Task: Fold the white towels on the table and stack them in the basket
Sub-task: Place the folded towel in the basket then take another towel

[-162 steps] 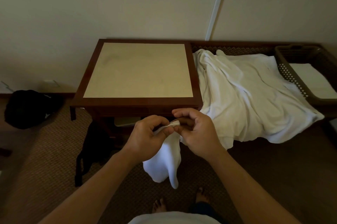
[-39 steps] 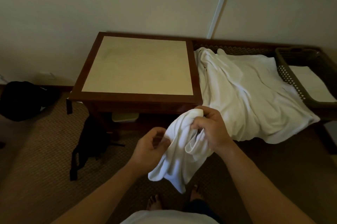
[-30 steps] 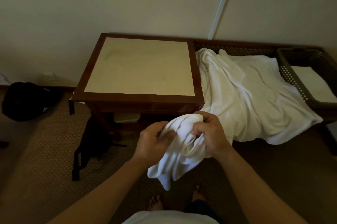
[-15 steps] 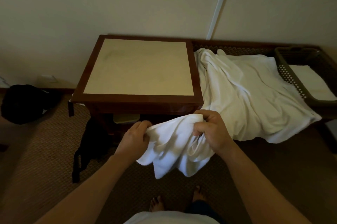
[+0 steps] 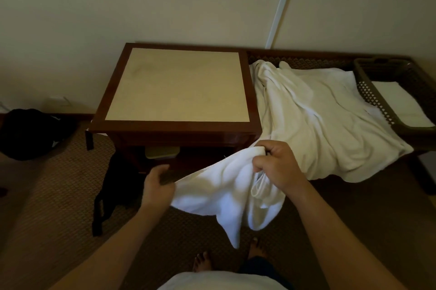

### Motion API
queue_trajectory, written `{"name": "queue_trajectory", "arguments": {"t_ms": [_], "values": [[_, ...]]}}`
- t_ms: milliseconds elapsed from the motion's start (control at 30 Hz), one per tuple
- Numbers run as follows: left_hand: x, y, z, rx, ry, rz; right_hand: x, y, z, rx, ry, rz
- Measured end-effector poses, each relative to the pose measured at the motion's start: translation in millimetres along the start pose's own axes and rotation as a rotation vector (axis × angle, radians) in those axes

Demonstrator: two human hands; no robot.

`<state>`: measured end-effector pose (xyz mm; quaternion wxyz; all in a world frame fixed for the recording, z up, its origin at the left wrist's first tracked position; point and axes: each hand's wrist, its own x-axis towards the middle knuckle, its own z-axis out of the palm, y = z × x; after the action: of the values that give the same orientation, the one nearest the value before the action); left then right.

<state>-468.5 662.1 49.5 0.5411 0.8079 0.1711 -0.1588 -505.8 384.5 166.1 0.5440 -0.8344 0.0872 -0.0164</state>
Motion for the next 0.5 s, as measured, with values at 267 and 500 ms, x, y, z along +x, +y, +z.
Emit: {"name": "queue_trajectory", "arguments": {"t_ms": [267,500], "values": [[-44.2,85.6,31.9,-0.154,-0.626,0.471,-2.8,-12.2,9.4,-0.093,-0.181,-0.117],[-41.8,93.4,29.3,-0.143,-0.805,0.382,-7.7,-17.1,8.0,-0.164,-0.219,-0.133]]}}
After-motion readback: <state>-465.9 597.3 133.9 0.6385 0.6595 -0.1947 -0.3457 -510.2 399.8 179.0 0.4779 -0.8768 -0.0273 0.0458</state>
